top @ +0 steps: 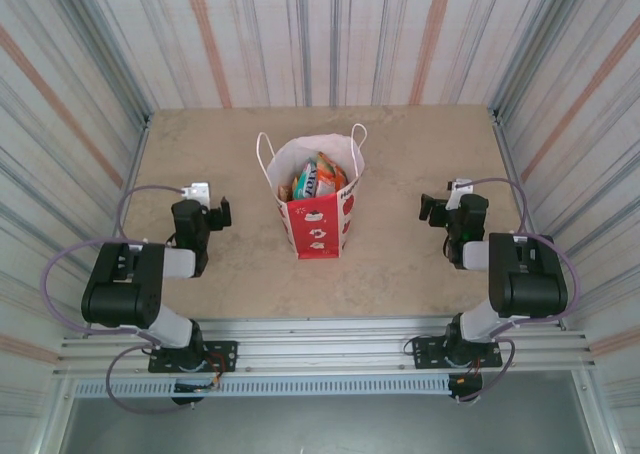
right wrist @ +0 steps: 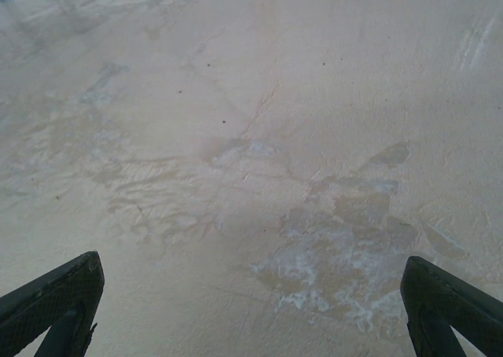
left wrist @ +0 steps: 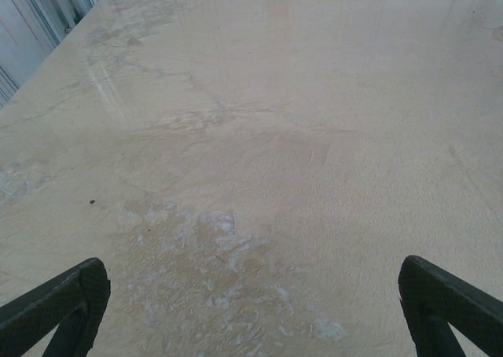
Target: Place the snacks into the paper bag
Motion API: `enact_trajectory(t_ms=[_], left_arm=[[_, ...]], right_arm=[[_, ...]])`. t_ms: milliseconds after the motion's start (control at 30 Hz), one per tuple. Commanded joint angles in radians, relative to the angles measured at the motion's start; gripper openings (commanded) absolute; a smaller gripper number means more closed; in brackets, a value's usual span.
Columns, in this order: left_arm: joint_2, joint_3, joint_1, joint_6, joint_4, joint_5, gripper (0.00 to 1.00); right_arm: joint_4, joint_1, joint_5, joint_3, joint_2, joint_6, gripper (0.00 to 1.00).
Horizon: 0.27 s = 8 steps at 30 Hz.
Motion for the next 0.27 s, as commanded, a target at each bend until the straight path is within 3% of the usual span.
enact_trajectory(t_ms=[0,200,233], left_arm=[[-0.009,0.021,0.001,-0.001,-0.010,-0.010,0.99],[-0.011,0.018,0.003,-0.003,-0.009,-0.007,0.99],[-0.013,0.018,0.002,-0.002,-0.010,-0.007,0.99]], right_arm=[[0.013,-0.008,0.006,0.018,0.006,0.004,0.99],[0.017,-0.011,0.002,0.014,0.003,0.006,0.99],[0.021,-0.011,-0.001,0.012,0.001,0.006,0.91]])
